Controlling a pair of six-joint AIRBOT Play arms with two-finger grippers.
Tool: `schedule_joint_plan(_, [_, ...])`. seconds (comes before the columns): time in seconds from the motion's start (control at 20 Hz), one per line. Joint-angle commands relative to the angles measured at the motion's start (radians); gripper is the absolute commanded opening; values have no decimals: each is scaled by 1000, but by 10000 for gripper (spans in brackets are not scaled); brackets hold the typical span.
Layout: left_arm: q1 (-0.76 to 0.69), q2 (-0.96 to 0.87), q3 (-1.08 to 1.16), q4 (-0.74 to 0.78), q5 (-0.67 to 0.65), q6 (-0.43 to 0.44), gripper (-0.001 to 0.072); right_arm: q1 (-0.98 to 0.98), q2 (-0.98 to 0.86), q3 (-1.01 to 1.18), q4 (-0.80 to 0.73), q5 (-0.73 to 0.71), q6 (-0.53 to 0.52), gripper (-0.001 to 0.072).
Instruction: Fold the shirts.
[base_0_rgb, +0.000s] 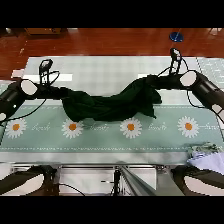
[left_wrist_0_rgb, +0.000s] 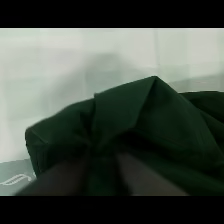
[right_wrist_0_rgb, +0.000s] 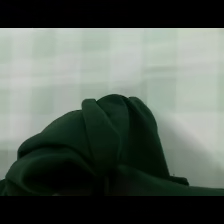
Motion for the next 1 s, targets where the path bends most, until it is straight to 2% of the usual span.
schedule_joint_plan(0.0, [42,-3,66,9,-124,6,408,0,10,0,11,8,-2,30])
schedule_joint_plan(0.05, [69,11,104,17,-209,14,476,0,25,0,10,10,-4,30])
schedule_joint_plan(0.15, [124,57,137,17,-343,19,487,0,52,0,10,9,-21,30])
schedule_joint_plan(0.3, [203,138,84,9,-475,19,488,0,79,0,9,16,-28,30])
schedule_joint_plan(0.4, [232,166,3,-66,-540,57,591,0,80,0,9,29,-32,30])
schedule_joint_plan(0.45, [237,167,-40,-118,-560,79,596,0,80,-1,9,36,-41,30])
schedule_joint_plan(0.5, [235,167,-87,-170,-553,83,633,0,80,-1,9,40,-53,30])
schedule_joint_plan(0.65, [219,162,-202,-302,-443,95,633,0,80,-1,9,55,-58,30])
schedule_joint_plan(0.95, [132,52,-237,-351,-304,98,633,0,80,-1,9,80,-83,30])
